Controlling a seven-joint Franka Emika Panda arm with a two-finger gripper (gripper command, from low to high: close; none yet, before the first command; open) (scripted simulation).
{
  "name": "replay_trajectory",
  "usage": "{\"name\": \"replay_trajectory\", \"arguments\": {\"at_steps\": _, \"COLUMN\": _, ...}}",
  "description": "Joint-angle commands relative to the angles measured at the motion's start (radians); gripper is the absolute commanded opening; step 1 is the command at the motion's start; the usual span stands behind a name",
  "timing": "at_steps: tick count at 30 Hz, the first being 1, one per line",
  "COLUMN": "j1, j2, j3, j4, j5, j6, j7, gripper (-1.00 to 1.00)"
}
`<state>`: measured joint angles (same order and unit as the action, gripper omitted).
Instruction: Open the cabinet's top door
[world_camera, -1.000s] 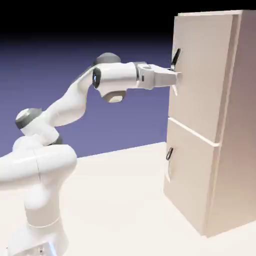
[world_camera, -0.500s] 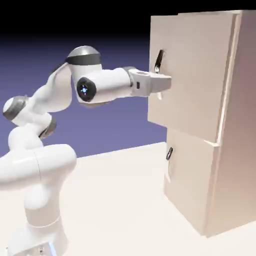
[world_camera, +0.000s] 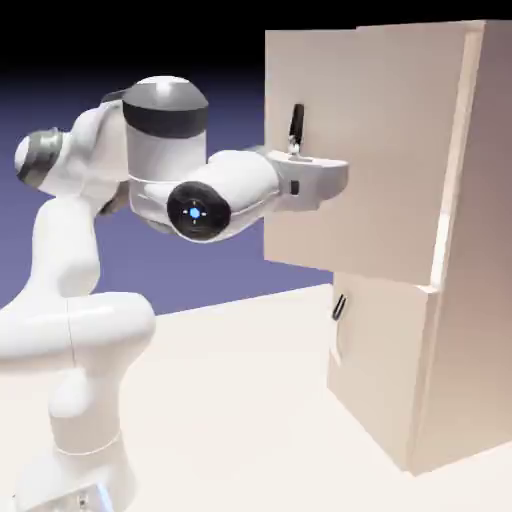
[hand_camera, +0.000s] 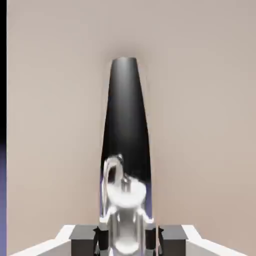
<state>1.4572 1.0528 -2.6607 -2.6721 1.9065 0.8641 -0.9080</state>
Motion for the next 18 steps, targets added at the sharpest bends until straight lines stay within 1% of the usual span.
{"name": "replay_trajectory", "arguments": {"at_steps": 1, "j1": -0.017, "j2": -0.036, "j3": 0.001, "j4": 0.021, "j5": -0.028, "j6": -0.03, "j7": -0.026, "gripper": -1.0}}
{"name": "replay_trajectory", "arguments": {"at_steps": 9, "j1": -0.134, "j2": -0.326, "j3": 0.054, "j4": 0.225, "j5": -0.264, "j6": -0.21, "j7": -0.227, "gripper": -1.0}}
{"name": "replay_trajectory", "arguments": {"at_steps": 18, "j1": -0.2, "j2": -0.652, "j3": 0.165, "j4": 0.496, "j5": -0.518, "j6": -0.275, "j7": -0.38, "gripper": -1.0}}
